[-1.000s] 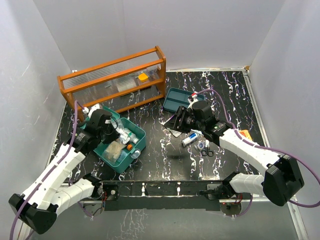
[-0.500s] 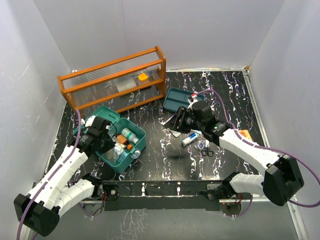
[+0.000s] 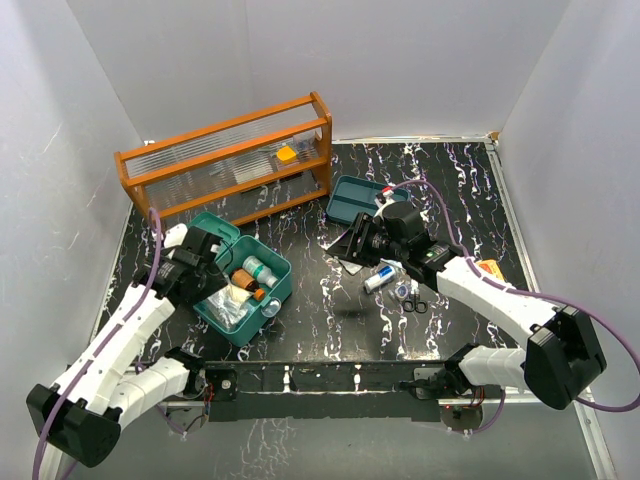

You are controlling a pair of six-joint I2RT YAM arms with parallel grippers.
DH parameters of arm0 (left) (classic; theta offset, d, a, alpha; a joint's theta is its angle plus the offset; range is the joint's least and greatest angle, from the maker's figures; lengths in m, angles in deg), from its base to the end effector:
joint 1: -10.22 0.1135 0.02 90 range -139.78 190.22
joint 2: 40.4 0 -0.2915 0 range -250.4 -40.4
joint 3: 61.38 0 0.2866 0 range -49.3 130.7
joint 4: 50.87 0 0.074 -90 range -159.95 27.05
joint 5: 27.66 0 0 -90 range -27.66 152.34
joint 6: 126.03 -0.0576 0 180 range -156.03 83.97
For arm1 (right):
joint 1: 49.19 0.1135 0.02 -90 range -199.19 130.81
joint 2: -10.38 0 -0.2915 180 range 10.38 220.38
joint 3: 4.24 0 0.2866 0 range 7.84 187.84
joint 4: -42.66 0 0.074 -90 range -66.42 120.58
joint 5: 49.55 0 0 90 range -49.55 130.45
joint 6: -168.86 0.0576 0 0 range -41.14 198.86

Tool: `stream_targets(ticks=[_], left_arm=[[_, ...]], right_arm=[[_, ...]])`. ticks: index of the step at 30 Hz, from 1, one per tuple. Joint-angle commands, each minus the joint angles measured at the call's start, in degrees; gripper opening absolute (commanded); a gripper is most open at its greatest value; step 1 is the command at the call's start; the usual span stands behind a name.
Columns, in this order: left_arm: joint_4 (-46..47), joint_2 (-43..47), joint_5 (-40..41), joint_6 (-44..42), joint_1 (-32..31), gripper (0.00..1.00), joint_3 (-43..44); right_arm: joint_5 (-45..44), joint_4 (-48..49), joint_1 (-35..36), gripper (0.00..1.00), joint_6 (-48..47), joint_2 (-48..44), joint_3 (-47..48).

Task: Organize the medicine kit

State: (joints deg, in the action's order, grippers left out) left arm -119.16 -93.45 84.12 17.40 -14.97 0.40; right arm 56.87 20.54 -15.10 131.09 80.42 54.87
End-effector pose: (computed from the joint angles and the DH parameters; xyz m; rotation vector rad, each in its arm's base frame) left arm 0.1834 -0.0627 0.2800 -0.7358 2.3894 -0.0587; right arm 0.2478 0.1874 0.2627 0.1895 2.3582 1.1233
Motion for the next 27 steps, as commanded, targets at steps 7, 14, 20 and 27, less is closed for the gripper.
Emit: stream_targets(ticks=[7,14,20,27], left_arm=[[2.0,-1.6,-7.3,-9.0,0.4,0.34,5.3],[0.6,-5.4,-8.6,-5.1,0.4,0.30,1.6],[1.0,-4.8,-4.0,-0.8,0.4,0.39,-2.0],[4.9,-6.8,-2.4,0.6,0.4,0.52,-5.4]], right_arm=[[0.7,4.2,0.1,0.41,0.4,0.7,0.1],[0.6,4.2,0.1,0.40,0.7,0.7,-0.5],[0.5,4.1,0.1,0.40,0.6,0.7,-0.8],[0.3,3.8,0.1,0.40,0.7,0.7,-0.9]])
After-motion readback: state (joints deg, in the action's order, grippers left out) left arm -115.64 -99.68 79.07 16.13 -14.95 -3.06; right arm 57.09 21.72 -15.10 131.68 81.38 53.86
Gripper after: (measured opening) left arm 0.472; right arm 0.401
